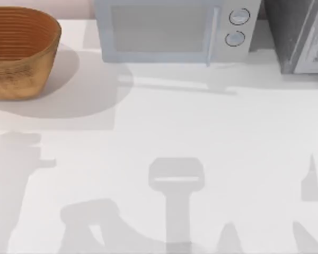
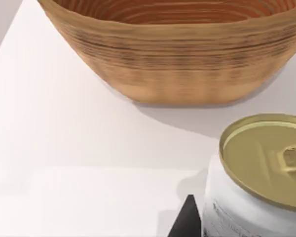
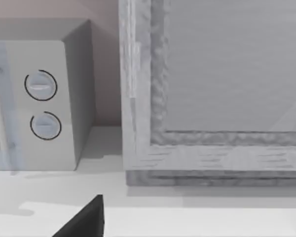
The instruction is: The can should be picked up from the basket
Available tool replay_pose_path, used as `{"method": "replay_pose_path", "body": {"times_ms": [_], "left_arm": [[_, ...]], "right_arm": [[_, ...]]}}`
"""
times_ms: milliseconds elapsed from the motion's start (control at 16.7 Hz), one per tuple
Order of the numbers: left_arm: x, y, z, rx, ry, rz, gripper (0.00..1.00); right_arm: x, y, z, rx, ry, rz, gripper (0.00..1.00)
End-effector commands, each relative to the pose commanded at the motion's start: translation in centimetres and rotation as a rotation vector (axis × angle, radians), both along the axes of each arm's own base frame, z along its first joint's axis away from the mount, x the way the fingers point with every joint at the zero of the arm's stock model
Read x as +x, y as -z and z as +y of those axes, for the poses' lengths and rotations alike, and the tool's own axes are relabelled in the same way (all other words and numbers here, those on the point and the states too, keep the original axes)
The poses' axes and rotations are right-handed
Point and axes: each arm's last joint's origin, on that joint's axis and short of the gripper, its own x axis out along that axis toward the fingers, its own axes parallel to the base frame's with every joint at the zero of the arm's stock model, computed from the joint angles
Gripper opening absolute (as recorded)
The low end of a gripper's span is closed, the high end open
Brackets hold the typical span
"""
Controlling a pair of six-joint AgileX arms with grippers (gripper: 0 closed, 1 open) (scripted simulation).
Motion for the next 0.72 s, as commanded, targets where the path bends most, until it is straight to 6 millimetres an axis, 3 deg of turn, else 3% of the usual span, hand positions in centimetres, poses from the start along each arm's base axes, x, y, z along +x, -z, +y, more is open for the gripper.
{"method": "replay_pose_path", "body": {"times_ms": [180,360,720], "left_arm": [[-3.3,4.0,-0.2,-0.026,0.019,-0.190,0.00],[-4.6,6.8,-0.3,-0.049,0.045,-0.357,0.00],[-5.0,8.0,-0.4,-0.067,0.076,-0.511,0.00]], "right_arm": [[0.0,0.0,0.0,0.000,0.000,0.000,1.00],[0.0,0.0,0.0,0.000,0.000,0.000,1.00],[0.0,0.0,0.0,0.000,0.000,0.000,1.00]]}}
